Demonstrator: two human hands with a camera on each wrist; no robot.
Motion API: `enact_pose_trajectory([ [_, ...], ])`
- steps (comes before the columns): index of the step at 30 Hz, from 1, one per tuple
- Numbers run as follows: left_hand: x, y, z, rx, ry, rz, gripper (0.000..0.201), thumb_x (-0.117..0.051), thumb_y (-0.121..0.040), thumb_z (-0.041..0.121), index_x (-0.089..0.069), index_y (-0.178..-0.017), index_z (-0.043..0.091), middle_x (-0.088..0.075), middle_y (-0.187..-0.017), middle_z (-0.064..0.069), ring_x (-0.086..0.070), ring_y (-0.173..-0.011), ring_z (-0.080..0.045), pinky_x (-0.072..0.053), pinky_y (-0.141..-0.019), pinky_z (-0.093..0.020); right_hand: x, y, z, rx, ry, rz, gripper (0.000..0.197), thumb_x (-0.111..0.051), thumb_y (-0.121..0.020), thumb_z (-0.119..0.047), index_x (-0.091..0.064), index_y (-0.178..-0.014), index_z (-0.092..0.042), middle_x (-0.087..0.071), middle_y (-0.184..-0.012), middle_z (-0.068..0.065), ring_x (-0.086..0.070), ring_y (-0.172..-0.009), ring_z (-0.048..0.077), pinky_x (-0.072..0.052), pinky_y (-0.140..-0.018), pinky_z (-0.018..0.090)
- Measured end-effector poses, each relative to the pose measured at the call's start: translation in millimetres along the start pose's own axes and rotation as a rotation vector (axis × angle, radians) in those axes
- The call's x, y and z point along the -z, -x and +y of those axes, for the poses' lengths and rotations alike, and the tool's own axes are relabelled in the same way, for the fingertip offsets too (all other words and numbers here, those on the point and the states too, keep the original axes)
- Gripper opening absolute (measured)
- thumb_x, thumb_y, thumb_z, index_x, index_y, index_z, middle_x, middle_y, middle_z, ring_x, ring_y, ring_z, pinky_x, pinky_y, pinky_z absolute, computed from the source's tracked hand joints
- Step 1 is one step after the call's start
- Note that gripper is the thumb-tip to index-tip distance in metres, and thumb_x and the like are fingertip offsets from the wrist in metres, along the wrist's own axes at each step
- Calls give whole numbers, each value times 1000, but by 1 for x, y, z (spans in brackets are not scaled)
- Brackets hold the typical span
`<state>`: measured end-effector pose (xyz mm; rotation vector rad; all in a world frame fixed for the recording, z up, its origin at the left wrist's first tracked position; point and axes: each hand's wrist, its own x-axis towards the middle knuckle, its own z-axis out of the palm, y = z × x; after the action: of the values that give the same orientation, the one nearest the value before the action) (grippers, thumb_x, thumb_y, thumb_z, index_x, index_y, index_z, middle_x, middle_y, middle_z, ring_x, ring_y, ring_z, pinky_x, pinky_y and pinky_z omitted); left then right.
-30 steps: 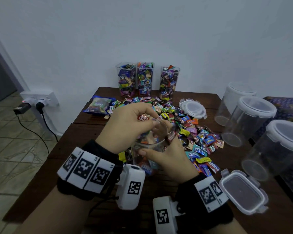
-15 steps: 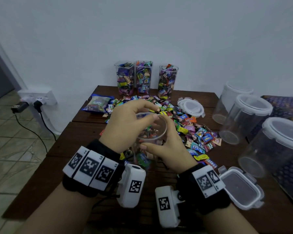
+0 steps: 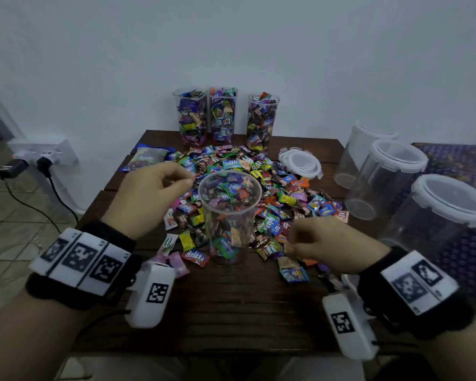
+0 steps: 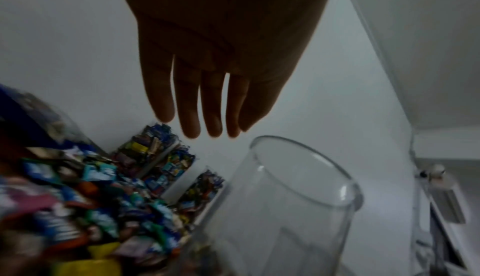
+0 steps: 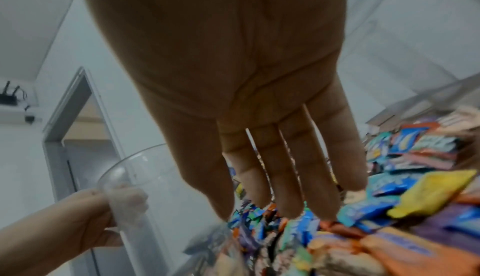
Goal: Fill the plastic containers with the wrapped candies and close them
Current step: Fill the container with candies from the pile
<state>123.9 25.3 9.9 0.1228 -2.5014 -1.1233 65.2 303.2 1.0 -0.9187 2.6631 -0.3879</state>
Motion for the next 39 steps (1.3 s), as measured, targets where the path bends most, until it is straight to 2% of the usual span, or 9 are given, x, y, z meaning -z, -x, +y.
enact_pose_trajectory([
  [6, -5, 4, -31, 176, -428, -807, 23, -62, -89, 27, -63, -68, 19, -62, -62, 8, -55, -55, 0, -43, -56, -14, -7, 13, 23, -204, 164, -501, 22, -57, -84, -20, -52, -62, -21, -58, -60, -7, -57, -59, 11, -49, -64, 26],
  [8, -14, 9, -40, 290, -413, -979, 24, -62, -89, 27, -63, -67, 20, -60, -61, 8, -55, -54, -3, -45, -51, -19, -9, 12, 25, -248, 258, -614, 22, -55, -83, -17, -52, -61, -19, -57, -49, -7, -56, -49, 5, -51, -62, 26],
  [10, -21, 11, -45, 375, -408, -1073, 23, -61, -90, 30, -63, -68, 21, -61, -64, 5, -57, -56, -8, -45, -49, -22, -9, 7, 22, -271, 289, -678, 24, -53, -85, -12, -50, -62, -19, -53, -39, -9, -49, -34, -1, -46, -45, 18],
  [13, -25, 7, -44, 420, -361, -1082, 23, -60, -91, 26, -62, -69, 18, -61, -65, 3, -57, -56, -11, -41, -44, -19, -8, -5, 17, -286, 216, -716, 23, -49, -89, -7, -50, -70, -18, -53, -44, -6, -47, -29, -2, -36, -32, 10],
  [17, -31, -3, -44, 366, -408, -976, 21, -56, -91, 20, -60, -71, 19, -61, -71, 1, -56, -56, -10, -41, -43, -18, -9, -27, 16, -279, 125, -615, 22, -50, -91, -8, -51, -71, -17, -54, -66, -1, -52, -45, 5, -43, -43, 15],
  [24, -14, -23, -44, 319, -432, -853, 22, -61, -91, 31, -62, -74, 17, -60, -69, 0, -54, -55, -13, -45, -47, -21, 6, -41, 12, -203, 81, -347, 23, -49, -91, -15, -52, -69, -19, -56, -65, -4, -52, -55, 9, -44, -54, 20],
  [31, -10, -20, -53, 521, -468, -997, 23, -61, -91, 22, -63, -71, 12, -60, -62, -1, -53, -45, -10, -40, -41, -15, -20, -32, 0, -186, -115, -675, 19, -48, -89, -7, -57, -75, -15, -61, -66, 3, -57, -55, 16, -48, -54, 25],
  [35, -24, -23, -58, 385, -439, -889, 18, -57, -93, 26, -61, -76, 20, -62, -74, 3, -57, -60, -10, -43, -50, -19, -21, -50, 7, -134, -112, -432, 11, -49, -90, -12, -59, -85, -16, -62, -80, 7, -58, -71, 20, -48, -62, 28],
  [39, -26, -22, -49, 328, -291, -896, 17, -57, -93, 23, -65, -78, 19, -65, -74, 5, -59, -57, -5, -46, -56, -19, -7, -56, 14, -107, -61, -257, 10, -51, -91, -14, -60, -88, -15, -58, -72, -2, -55, -66, 13, -48, -67, 30],
])
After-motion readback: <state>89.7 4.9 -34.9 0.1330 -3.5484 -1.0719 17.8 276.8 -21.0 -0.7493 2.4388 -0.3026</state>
